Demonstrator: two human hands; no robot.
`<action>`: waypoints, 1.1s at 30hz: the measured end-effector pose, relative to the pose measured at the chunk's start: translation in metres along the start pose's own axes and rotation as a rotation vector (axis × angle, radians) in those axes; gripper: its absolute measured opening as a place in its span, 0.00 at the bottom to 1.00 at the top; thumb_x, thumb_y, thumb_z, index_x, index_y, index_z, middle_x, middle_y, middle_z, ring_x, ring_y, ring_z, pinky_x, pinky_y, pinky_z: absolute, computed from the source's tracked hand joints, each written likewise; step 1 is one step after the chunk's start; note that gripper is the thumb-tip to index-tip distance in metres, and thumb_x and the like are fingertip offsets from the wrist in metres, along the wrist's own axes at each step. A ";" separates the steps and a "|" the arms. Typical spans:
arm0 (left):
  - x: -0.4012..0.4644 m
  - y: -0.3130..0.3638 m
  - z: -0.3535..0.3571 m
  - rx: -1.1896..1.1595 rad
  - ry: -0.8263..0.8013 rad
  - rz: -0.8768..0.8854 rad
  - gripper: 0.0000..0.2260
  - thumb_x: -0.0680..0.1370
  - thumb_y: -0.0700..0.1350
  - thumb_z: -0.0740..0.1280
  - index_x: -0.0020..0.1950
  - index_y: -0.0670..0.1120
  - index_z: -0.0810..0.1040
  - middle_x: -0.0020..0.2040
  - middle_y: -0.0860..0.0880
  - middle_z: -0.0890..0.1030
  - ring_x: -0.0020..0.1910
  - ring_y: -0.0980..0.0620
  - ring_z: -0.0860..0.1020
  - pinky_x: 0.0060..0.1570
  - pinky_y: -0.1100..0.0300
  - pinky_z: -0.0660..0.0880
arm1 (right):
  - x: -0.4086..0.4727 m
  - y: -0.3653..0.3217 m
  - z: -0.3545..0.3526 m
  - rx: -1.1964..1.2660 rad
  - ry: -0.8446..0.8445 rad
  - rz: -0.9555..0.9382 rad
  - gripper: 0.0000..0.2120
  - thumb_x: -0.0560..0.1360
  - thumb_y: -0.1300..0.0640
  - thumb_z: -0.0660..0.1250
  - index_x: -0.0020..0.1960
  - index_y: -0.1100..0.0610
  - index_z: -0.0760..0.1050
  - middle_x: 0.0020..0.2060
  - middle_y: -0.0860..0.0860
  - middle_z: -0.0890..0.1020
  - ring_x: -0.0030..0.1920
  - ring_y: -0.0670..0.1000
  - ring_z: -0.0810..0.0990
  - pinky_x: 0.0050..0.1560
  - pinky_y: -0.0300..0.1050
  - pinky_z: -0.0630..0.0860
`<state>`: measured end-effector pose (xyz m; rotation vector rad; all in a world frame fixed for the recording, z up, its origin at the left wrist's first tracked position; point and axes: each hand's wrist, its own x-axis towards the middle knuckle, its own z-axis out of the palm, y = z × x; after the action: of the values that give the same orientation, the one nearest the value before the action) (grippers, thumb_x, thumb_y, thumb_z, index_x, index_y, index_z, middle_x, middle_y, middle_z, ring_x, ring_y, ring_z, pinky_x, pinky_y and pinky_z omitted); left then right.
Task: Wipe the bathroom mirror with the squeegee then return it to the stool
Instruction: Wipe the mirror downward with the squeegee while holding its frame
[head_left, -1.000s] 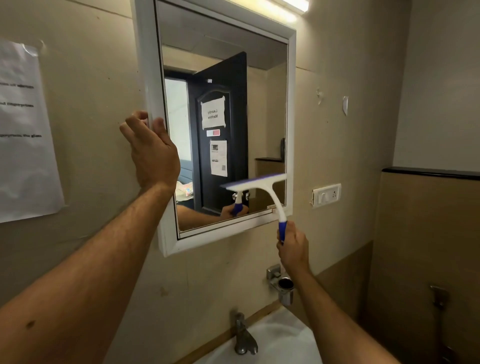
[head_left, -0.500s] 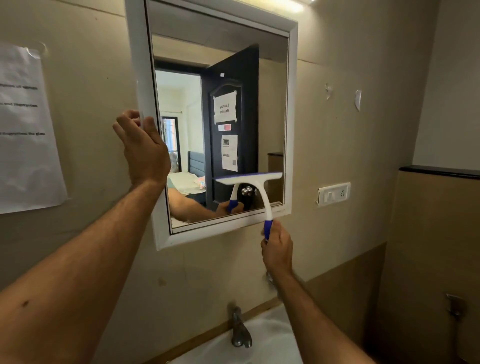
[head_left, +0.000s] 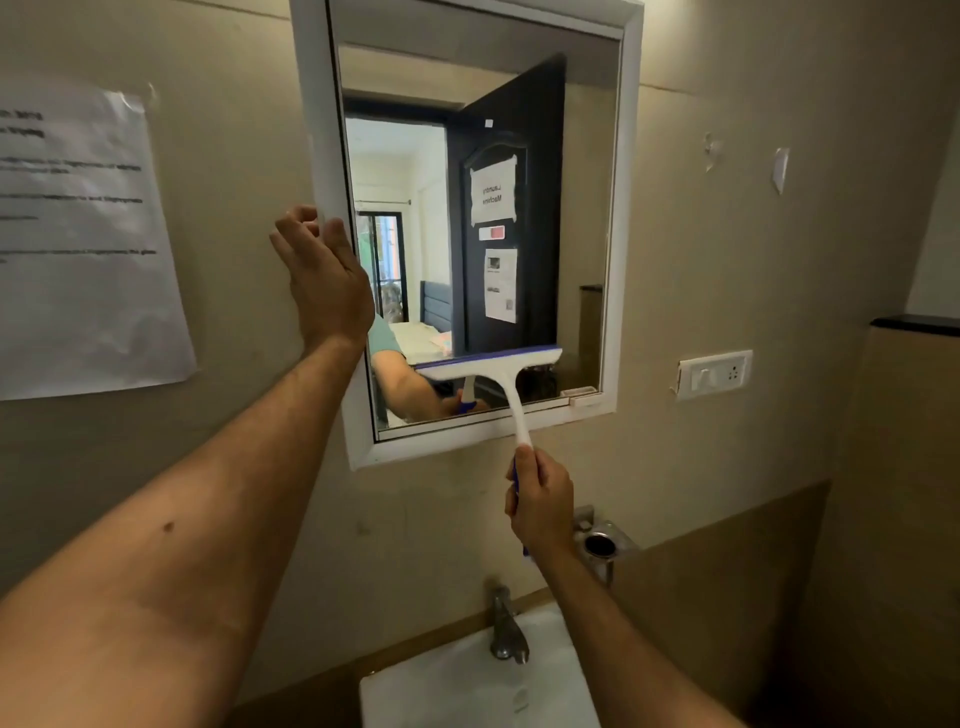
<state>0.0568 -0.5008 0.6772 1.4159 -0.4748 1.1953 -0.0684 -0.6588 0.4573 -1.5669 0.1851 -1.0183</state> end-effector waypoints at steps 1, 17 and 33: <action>-0.001 -0.001 -0.001 0.001 0.000 -0.002 0.17 0.83 0.51 0.53 0.60 0.37 0.66 0.56 0.41 0.70 0.44 0.54 0.70 0.42 0.63 0.68 | -0.001 0.000 0.004 0.003 0.012 -0.009 0.16 0.83 0.51 0.58 0.41 0.57 0.75 0.27 0.50 0.74 0.25 0.48 0.72 0.28 0.45 0.72; 0.004 0.000 -0.004 -0.026 -0.008 0.000 0.15 0.83 0.46 0.55 0.58 0.33 0.67 0.54 0.38 0.71 0.41 0.63 0.64 0.42 0.76 0.62 | -0.025 -0.001 0.032 -0.068 0.080 -0.041 0.22 0.77 0.37 0.55 0.36 0.53 0.72 0.27 0.51 0.74 0.27 0.50 0.71 0.28 0.47 0.70; 0.005 0.003 -0.005 -0.049 0.013 -0.002 0.15 0.83 0.46 0.55 0.59 0.34 0.67 0.52 0.46 0.68 0.42 0.70 0.68 0.40 0.84 0.62 | -0.040 0.000 0.040 -0.059 0.080 -0.050 0.23 0.77 0.39 0.55 0.36 0.57 0.72 0.27 0.56 0.73 0.27 0.49 0.70 0.27 0.49 0.69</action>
<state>0.0544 -0.4948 0.6818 1.3658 -0.4904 1.1830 -0.0655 -0.6043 0.4410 -1.5922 0.2334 -1.1245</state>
